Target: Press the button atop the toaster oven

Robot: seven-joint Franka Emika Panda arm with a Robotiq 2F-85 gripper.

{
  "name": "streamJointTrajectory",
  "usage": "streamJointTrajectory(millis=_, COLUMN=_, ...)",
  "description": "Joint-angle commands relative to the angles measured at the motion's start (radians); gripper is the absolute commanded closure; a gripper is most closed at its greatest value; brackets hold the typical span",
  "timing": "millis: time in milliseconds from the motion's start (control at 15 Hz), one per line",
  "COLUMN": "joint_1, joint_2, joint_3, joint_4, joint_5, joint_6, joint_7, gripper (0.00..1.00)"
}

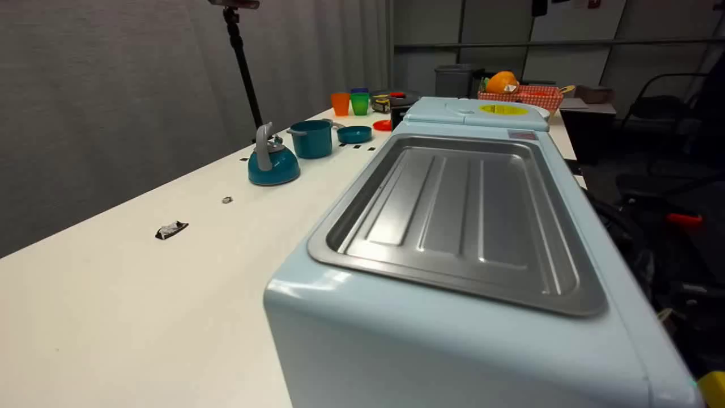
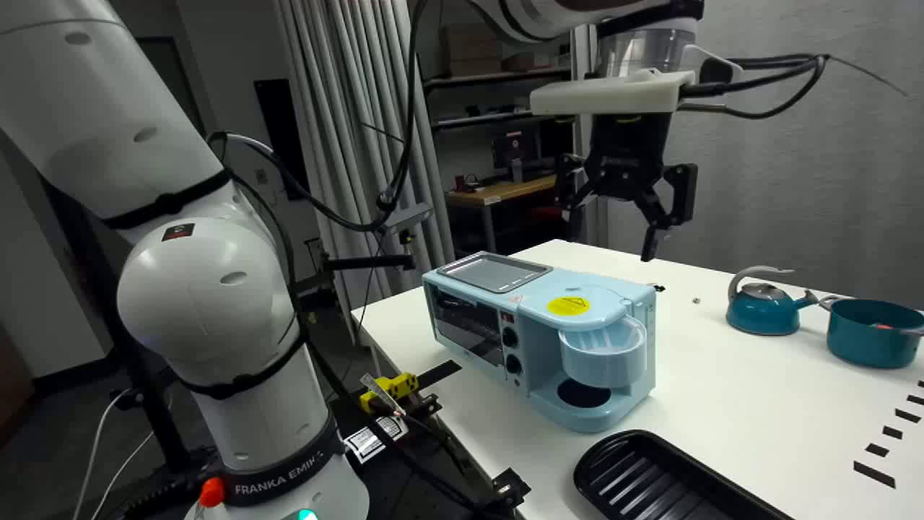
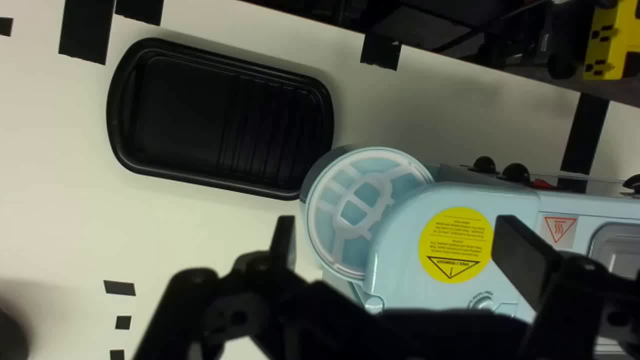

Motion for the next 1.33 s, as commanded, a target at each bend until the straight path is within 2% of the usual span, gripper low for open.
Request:
streamJointTrajectory(millis=0, joint_1=-0.027, joint_2=0.003, joint_3=0.026, joint_4=0.001, joint_5=0.007, joint_6=-0.001, joint_7=-0.006, gripper=0.00)
streamJointTrajectory(millis=1067, joint_1=-0.027, joint_2=0.003, joint_3=0.026, joint_4=0.001, joint_5=0.007, joint_6=-0.001, joint_7=-0.006, gripper=0.00)
streamJointTrajectory(millis=1267, joint_1=-0.024, joint_2=0.015, joint_3=0.046, joint_4=0.004, joint_5=-0.005, joint_6=0.001, joint_7=0.016, gripper=0.00)
